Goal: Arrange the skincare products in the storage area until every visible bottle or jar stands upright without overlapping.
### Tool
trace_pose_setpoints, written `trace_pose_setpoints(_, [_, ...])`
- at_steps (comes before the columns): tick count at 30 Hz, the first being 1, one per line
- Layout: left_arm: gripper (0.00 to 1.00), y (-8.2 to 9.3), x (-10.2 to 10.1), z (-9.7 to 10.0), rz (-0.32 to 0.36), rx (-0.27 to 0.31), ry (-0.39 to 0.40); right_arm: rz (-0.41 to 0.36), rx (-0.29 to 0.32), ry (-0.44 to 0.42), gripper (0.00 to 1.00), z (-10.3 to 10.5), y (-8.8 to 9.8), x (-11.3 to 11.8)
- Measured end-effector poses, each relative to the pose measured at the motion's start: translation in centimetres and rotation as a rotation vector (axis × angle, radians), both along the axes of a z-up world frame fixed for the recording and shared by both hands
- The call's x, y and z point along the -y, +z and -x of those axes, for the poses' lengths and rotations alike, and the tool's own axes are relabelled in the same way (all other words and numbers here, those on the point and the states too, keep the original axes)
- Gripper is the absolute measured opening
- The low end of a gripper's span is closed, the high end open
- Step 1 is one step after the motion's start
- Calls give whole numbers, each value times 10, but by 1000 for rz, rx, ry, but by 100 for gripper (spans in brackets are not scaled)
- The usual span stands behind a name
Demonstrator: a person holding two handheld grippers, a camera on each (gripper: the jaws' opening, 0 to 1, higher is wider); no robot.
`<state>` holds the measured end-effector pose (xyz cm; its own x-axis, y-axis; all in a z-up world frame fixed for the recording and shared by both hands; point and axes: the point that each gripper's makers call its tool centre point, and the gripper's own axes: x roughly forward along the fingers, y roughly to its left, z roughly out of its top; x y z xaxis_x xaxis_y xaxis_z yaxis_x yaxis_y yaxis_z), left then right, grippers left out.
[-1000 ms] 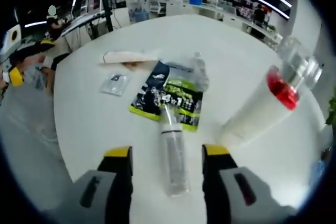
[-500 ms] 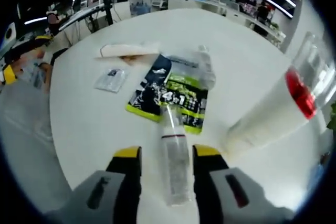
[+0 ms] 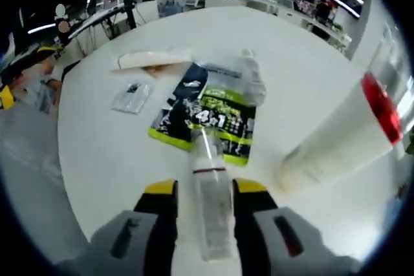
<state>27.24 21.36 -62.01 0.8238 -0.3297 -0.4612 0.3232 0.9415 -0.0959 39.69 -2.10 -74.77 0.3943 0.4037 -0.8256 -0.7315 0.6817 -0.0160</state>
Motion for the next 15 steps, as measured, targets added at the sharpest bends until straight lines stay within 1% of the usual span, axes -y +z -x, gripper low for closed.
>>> trace_pose_setpoints(1, [88, 0, 0, 0, 0, -1, 1, 1, 1, -1, 29, 0, 0, 0])
trace_pose_setpoints(3, [88, 0, 0, 0, 2, 0, 2, 0, -2, -10, 22, -2, 1, 1])
trace_pose_setpoints(10, [88, 0, -1, -1, 4, 0, 7, 6, 5, -2, 22, -3, 0, 2])
trace_pose_setpoints(15, [88, 0, -1, -1, 5, 2, 7, 9, 17, -20, 21, -4, 0, 3])
